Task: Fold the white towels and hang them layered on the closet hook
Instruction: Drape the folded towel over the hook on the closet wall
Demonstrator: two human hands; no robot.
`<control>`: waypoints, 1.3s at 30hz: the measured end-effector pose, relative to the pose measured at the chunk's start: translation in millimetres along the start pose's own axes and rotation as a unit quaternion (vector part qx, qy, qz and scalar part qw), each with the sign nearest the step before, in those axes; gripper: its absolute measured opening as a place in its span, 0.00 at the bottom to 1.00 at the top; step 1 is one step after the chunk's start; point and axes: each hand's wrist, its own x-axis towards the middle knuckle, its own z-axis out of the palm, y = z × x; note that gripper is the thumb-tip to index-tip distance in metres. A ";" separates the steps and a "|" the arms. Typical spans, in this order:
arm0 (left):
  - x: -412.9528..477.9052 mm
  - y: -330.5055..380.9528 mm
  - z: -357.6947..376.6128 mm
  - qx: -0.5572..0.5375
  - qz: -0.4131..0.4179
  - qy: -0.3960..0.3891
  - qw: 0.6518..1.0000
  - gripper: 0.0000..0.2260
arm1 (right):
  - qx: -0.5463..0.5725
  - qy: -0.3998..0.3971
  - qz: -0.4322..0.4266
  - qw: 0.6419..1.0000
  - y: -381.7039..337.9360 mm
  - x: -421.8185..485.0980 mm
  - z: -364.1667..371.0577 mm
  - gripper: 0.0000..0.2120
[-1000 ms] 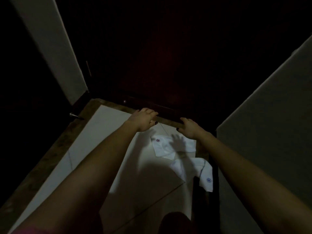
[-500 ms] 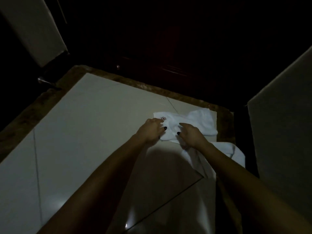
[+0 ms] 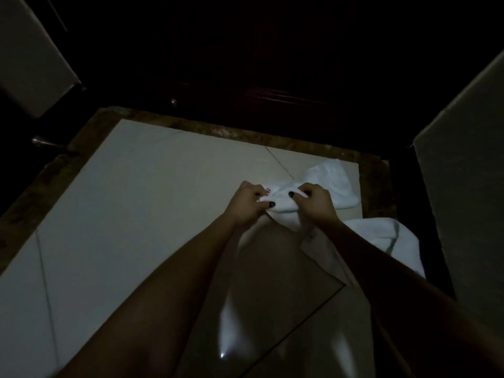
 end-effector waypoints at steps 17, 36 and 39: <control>-79.0 353.1 -327.9 -0.139 -0.067 0.082 0.985 0.03 | 0.088 -0.064 -0.034 0.994 -384.7 -108.0 -271.8 0.12; -248.1 668.2 -700.1 -0.301 -0.082 0.281 0.907 0.10 | 0.118 -0.297 -0.193 0.928 -844.3 -238.8 -453.6 0.06; -287.8 701.9 -740.6 -0.348 -0.061 0.362 0.863 0.11 | 0.167 -0.258 -0.246 0.919 -895.0 -282.5 -459.2 0.10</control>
